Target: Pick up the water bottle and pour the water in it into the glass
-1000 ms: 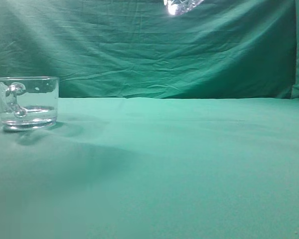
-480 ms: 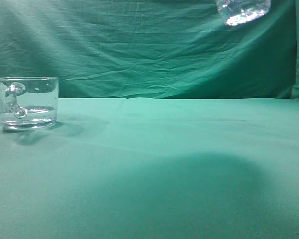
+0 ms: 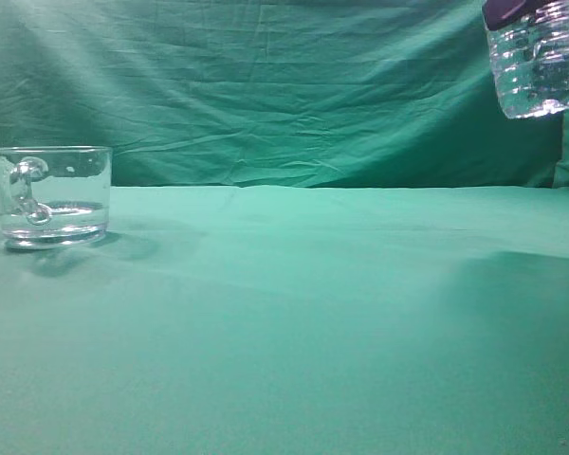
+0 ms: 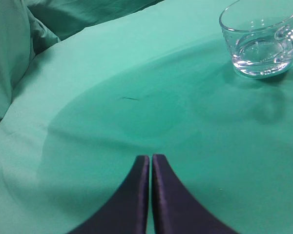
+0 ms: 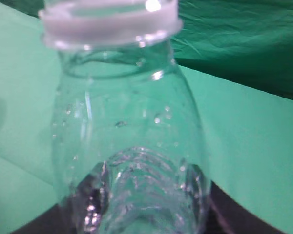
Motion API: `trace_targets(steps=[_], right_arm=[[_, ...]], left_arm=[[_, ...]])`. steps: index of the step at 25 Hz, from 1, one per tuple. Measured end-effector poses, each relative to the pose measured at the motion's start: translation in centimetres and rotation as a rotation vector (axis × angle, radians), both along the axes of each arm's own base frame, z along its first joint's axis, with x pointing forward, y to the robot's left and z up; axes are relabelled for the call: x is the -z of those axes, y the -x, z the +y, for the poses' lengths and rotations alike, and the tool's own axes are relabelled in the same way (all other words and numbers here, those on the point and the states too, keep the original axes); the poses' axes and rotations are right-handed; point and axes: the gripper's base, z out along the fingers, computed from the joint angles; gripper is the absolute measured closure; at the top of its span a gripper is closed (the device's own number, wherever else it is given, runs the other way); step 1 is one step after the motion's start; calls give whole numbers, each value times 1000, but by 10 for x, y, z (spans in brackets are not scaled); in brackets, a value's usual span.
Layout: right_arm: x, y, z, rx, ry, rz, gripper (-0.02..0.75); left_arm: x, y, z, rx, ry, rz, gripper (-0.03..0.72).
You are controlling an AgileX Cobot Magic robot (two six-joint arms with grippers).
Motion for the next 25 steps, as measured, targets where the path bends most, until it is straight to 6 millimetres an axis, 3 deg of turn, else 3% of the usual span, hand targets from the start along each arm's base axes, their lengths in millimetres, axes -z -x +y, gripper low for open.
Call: trace_targets(steps=[7,13,20,25], right_arm=[[51,-28,-4,-94,-118,-20,405],[90,-34,4,-192,-161,-25,405],[111,-33,9,-268,-141,-27,405],[118,-31,23,-321,-166,-54,405]], left_arm=[[0,0,0,0,0,0,688],[0,0,0,0,0,0,688],[0,0,0,0,0,0,688],[0,0,0,0,0,0,688]])
